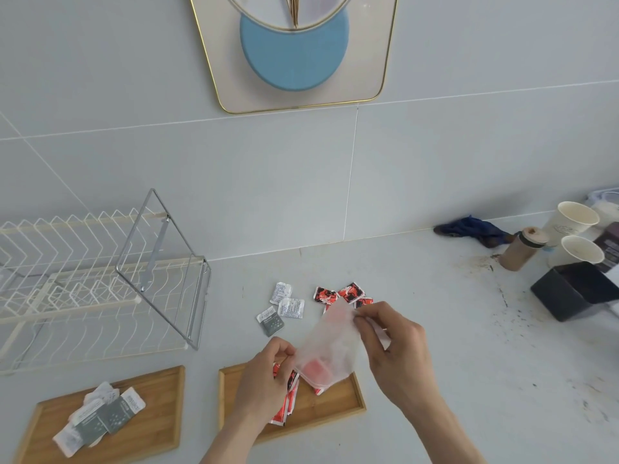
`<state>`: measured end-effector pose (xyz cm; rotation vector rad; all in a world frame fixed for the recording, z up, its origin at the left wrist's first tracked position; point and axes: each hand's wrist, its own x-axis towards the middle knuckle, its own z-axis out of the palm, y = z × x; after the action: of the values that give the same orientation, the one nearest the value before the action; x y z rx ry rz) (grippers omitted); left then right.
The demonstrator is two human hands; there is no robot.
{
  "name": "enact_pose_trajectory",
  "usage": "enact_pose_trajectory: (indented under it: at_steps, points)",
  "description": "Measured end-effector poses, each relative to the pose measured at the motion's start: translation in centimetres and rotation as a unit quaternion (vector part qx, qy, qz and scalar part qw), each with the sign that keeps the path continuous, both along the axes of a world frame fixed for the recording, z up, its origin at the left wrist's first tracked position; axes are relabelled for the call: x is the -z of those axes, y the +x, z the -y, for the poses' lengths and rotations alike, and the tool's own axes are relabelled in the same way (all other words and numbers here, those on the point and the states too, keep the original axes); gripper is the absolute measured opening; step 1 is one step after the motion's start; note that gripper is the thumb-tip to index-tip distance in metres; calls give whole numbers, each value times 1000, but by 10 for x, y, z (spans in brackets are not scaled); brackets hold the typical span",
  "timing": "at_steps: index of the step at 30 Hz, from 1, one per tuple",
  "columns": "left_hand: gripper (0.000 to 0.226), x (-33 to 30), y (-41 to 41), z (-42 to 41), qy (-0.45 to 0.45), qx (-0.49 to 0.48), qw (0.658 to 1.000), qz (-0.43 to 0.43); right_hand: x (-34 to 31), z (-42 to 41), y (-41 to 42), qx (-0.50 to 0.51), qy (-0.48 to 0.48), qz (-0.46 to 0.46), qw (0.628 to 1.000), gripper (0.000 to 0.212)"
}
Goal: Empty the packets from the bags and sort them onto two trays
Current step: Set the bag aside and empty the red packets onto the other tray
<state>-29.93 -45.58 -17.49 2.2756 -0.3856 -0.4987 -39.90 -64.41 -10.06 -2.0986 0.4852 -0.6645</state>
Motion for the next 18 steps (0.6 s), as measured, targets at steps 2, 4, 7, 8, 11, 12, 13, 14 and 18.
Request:
enact_pose_trajectory:
  at_steps: [2, 4, 7, 8, 11, 12, 13, 14, 18]
  points:
    - [5, -3, -1, 1, -18, -8, 1000, -9, -2, -1, -1, 8, 18, -3, 1000, 17]
    - [14, -11, -3, 2, -73, -32, 996, -48, -6, 1, -1, 32, 116, 6, 993, 17]
    - [52, -17, -5, -4, -191, -89, 956, -206, -12, 7, -1, 48, 282, 17, 958, 14]
    - [66, -16, -5, -8, -220, -93, 937, -254, -13, 6, -1, 45, 322, 11, 946, 15]
    - [72, -13, -4, -19, -283, -86, 893, -338, -11, 3, 2, 36, 411, -9, 911, 19]
    - [63, -14, -3, -21, -290, -81, 889, -345, -9, 1, 3, 31, 436, -15, 899, 20]
    - [54, -15, -3, -22, -284, -82, 893, -340, -5, 0, 3, 22, 453, -27, 891, 21]
    - [50, -17, -3, -24, -277, -94, 897, -330, 1, -1, 3, 4, 459, -48, 887, 21]
    - [35, -16, 7, -45, -267, -168, 905, -285, 26, -12, 7, -51, 463, -158, 871, 20]
